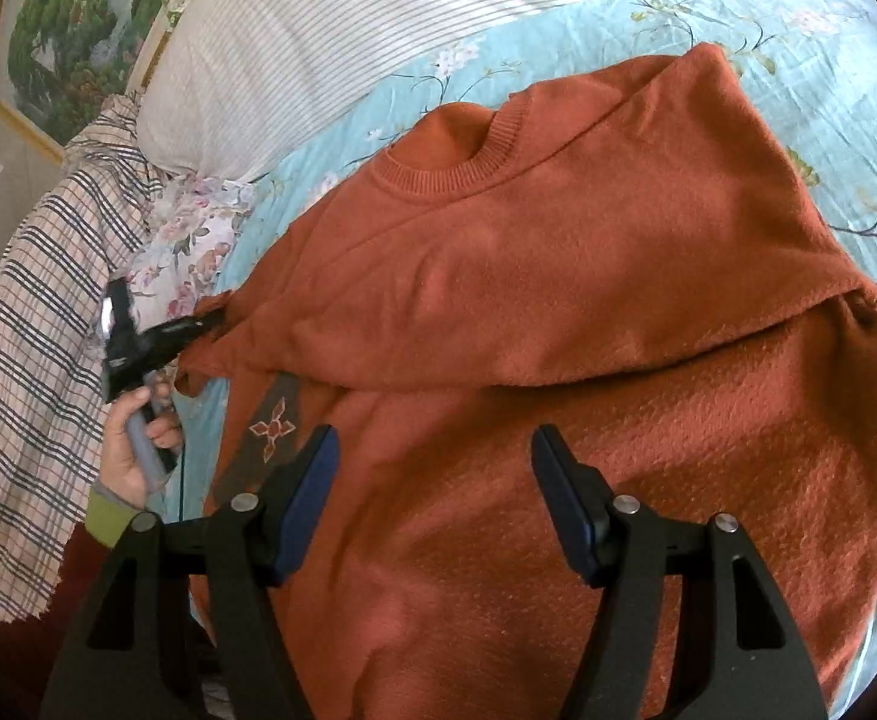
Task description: Fold small clothes
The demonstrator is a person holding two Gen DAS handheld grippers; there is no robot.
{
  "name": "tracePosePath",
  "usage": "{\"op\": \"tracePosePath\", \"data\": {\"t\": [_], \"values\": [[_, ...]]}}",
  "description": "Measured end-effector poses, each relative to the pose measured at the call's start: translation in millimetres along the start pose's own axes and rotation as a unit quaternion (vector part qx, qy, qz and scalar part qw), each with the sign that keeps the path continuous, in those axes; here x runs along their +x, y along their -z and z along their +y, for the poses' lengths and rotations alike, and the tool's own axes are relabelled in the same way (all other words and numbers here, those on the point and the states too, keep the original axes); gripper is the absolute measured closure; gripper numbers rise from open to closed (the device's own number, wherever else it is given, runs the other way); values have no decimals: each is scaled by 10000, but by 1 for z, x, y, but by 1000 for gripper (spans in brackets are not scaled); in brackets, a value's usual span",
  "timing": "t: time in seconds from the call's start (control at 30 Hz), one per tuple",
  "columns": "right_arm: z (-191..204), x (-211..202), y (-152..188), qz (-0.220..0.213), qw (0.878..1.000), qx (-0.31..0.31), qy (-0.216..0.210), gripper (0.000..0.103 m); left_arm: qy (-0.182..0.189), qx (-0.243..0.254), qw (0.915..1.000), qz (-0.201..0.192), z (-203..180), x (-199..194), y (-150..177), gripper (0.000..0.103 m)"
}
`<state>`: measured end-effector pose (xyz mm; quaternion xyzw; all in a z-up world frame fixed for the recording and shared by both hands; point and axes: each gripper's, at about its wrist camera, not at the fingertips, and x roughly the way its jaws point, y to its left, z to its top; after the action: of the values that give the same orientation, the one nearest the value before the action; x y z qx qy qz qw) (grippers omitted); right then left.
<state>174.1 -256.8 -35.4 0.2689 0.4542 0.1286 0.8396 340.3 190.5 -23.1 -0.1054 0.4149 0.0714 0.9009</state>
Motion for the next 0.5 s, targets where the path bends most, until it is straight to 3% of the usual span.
{"op": "tracePosePath", "data": {"t": [0.2, 0.33, 0.5], "values": [[-3, -10, 1, -162, 9998, 24, -71, 36, 1103, -8, 9932, -372, -46, -66, 11, 95], [-14, -33, 0, -463, 9988, 149, -3, 36, 1753, 341, 9830, -428, -113, -94, 25, 95], [-39, -66, 2, -912, 9947, 436, 203, 36, 2517, 768, 9645, -236, -209, -96, 51, 95]]}}
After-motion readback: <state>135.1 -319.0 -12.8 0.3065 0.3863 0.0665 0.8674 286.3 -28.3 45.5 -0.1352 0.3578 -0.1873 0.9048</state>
